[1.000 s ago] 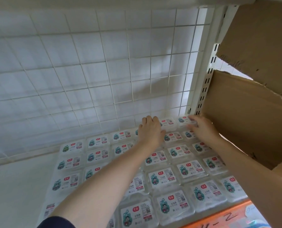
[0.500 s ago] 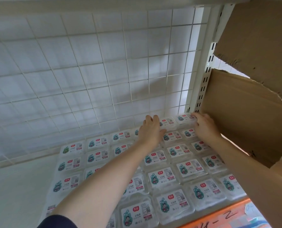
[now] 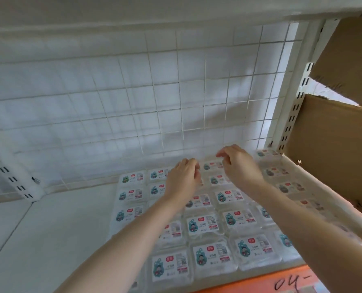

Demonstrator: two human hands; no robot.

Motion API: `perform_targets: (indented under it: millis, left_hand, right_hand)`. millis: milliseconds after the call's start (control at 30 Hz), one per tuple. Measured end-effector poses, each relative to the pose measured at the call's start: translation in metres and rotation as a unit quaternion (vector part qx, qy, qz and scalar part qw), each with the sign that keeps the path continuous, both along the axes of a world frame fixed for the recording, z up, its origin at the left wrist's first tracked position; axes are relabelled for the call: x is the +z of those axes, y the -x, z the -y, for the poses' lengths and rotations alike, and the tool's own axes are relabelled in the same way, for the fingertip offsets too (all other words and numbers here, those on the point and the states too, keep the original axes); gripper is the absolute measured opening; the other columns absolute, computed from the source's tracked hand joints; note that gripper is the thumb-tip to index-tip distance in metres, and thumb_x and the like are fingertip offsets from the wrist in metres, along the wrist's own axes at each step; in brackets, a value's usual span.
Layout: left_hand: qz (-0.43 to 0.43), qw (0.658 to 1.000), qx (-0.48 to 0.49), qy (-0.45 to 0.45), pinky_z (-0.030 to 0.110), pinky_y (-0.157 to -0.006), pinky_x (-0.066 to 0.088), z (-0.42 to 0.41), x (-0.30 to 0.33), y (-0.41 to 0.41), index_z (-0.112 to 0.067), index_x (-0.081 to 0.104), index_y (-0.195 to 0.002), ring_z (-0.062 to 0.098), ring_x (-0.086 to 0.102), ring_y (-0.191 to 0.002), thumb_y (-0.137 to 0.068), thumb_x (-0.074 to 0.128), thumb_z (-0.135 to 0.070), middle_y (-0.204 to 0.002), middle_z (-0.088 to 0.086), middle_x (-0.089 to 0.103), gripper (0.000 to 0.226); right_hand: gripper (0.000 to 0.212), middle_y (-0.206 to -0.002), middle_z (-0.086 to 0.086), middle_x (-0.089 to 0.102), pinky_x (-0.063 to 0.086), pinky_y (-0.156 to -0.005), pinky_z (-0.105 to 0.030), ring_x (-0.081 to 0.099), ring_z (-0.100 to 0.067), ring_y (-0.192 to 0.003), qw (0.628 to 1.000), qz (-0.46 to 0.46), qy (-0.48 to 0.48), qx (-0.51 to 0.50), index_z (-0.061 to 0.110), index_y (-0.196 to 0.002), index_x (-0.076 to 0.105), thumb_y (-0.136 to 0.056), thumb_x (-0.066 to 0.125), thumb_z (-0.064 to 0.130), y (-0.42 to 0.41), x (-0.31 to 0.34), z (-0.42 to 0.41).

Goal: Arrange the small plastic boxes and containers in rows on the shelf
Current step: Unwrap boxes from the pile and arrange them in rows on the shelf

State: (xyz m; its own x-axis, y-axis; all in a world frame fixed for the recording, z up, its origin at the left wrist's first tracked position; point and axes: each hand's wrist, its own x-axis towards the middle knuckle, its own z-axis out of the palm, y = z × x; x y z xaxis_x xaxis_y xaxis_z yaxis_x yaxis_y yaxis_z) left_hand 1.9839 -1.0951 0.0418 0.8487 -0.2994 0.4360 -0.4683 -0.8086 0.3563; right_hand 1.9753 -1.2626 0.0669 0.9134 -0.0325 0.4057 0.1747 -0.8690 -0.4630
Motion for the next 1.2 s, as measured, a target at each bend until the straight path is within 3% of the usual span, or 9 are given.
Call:
perform_targets:
  millis: [233,367,600,933,1200]
  left_hand:
    - [-0.026,0.99,0.136,0.001,0.03,-0.073,0.047,-0.116,0.004,0.039,-0.018,0.059,-0.105,0.018,0.06,-0.09,-0.092,0.044,-0.018,-0.101,-0.003,0.064,0.02]
    - [-0.043,0.975,0.22,-0.001,0.027,-0.072,0.039,-0.195,0.001,0.069,-0.019,0.059,-0.106,0.019,0.058,-0.095,-0.092,0.044,-0.02,-0.104,-0.004,0.063,0.021]
    - [-0.063,0.94,0.335,0.005,0.03,-0.076,0.041,-0.342,0.001,0.123,-0.018,0.058,-0.108,0.018,0.055,-0.099,-0.092,0.044,-0.017,-0.105,-0.002,0.061,0.021]
    - [0.019,0.913,0.408,0.006,0.028,-0.079,0.042,-0.49,-0.001,0.165,-0.015,0.06,-0.109,0.02,0.055,-0.098,-0.091,0.046,-0.014,-0.104,0.002,0.062,0.022]
    - [0.069,0.883,0.465,-0.007,0.041,-0.073,0.045,-0.584,0.0,0.182,-0.008,0.064,-0.096,0.037,0.056,-0.091,-0.074,0.059,-0.001,-0.092,0.013,0.063,0.023]
  right_hand:
    - [0.023,-0.103,0.003,0.062,0.048,-0.072,-0.032,0.059,-0.019,-0.091,0.989,0.013,0.035,0.14,0.019,-0.103,0.065,-0.094,0.043,0.018,0.005,0.005,-0.134]
    - [0.019,-0.093,0.003,0.06,0.045,-0.07,-0.031,0.058,-0.021,-0.086,0.979,-0.001,0.05,0.197,0.02,-0.094,0.062,-0.094,0.044,0.027,0.016,0.002,-0.212]
    - [0.023,-0.089,0.002,0.059,0.04,-0.067,-0.03,0.055,-0.021,-0.083,0.952,0.003,0.06,0.299,0.016,-0.091,0.061,-0.095,0.043,0.03,0.044,-0.004,-0.356]
    - [0.024,-0.095,0.002,0.06,0.047,-0.076,-0.034,0.057,-0.022,-0.091,0.924,-0.015,0.07,0.376,0.019,-0.096,0.062,-0.095,0.042,0.032,0.069,-0.006,-0.511]
    - [0.02,-0.093,0.004,0.056,0.043,-0.071,-0.032,0.052,-0.019,-0.088,0.911,-0.019,0.05,0.408,0.018,-0.095,0.059,-0.095,0.042,0.028,0.077,-0.006,-0.607]
